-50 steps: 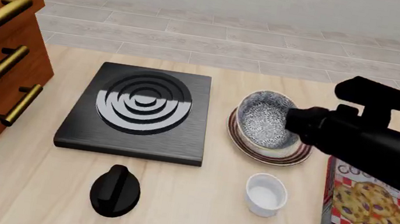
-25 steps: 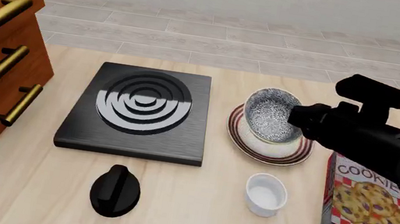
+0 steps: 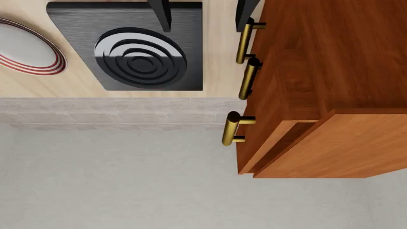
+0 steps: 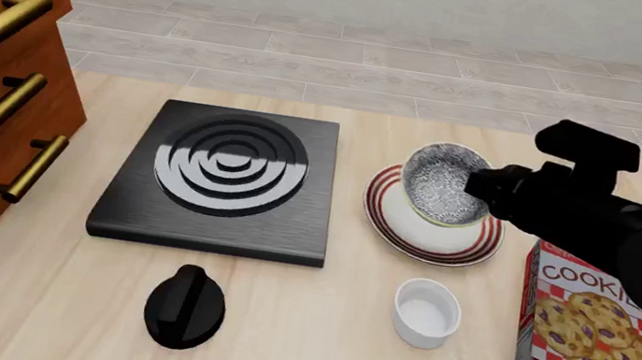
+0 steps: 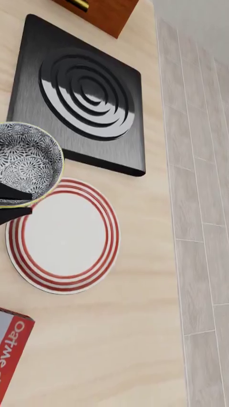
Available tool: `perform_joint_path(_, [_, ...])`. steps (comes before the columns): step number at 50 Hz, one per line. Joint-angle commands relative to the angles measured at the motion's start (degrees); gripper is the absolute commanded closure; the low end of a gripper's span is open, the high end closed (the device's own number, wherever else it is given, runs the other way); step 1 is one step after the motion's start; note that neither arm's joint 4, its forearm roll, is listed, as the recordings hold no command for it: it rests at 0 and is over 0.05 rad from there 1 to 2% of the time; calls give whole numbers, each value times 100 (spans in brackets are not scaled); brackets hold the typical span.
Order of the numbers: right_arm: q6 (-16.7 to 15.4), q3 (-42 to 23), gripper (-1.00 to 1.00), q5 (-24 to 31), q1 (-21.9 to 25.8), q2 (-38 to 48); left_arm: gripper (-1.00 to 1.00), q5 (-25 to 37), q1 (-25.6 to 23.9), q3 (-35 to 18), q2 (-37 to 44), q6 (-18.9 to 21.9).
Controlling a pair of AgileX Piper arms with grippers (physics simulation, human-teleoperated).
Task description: Pick the akita bowl next to the ramekin and place it on the plate.
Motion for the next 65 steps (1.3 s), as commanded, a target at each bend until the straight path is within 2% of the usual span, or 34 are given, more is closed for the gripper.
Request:
perform_joint_path(1, [-37, -42, 100, -145, -165, 193, -100, 0, 0, 0, 0, 0])
perform_joint_path(22, [-109, -63, 100, -367, -352, 542, -100, 0, 0, 0, 0, 0])
perform_joint_path(44, [-132, 317, 100, -837, -405, 810, -100, 0, 0, 0, 0, 0])
perform_joint_path(65, [-191, 175, 100, -1038, -507, 1179, -100, 0, 0, 0, 0, 0])
